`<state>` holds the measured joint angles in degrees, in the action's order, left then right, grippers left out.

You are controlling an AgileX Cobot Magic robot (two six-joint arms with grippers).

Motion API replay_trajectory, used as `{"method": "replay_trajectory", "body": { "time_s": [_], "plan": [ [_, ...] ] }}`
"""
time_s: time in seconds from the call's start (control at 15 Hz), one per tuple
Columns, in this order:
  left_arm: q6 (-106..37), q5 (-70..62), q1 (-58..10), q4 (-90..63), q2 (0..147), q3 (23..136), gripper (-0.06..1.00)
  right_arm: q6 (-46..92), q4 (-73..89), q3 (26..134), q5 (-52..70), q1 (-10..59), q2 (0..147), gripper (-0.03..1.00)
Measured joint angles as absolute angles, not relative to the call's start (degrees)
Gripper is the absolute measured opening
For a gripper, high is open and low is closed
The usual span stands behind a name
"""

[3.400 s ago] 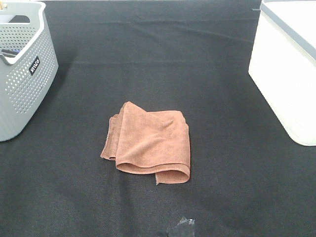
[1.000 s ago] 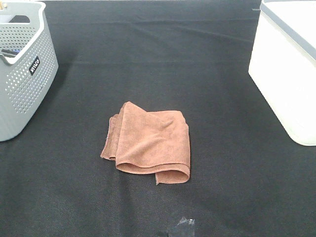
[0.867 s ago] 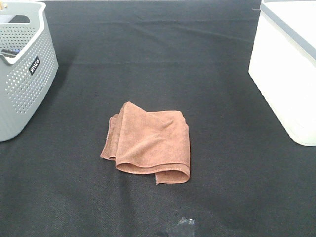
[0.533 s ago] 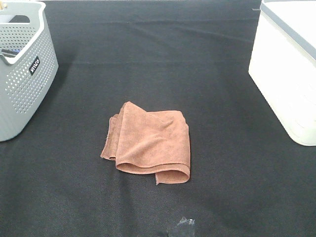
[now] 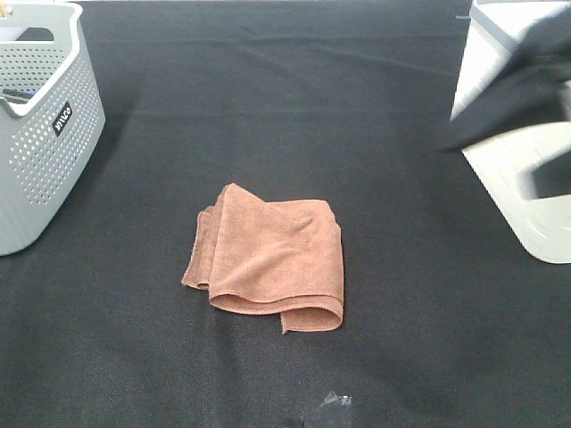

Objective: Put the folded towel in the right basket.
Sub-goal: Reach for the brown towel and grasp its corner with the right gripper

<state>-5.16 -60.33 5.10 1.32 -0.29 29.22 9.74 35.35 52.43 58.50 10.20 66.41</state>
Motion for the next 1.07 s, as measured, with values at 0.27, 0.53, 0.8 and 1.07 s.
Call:
{"method": "replay_trajectory", "body": {
  "time_s": [0.27,0.53,0.8,1.07],
  "plan": [
    [-5.2,-60.3,5.1,1.3,-0.3,29.2,0.99,16.0,41.4,55.6,48.2,21.9,89.8,0.98],
    [-5.2,-60.3,5.1,1.3,-0.3,29.2,0.99,17.1,38.5,63.4,47.8,21.9,104.0,0.98],
    [-5.2,-60.3,5.1,1.3,-0.3,29.2,0.99,16.6,35.8,71.3,47.1,20.6,114.0,0.98],
    [-5.2,-60.3,5.1,1.3,-0.3,29.2,0.99,16.6,35.5,72.1,44.9,19.1,118.0,0.98]
  ]
}}
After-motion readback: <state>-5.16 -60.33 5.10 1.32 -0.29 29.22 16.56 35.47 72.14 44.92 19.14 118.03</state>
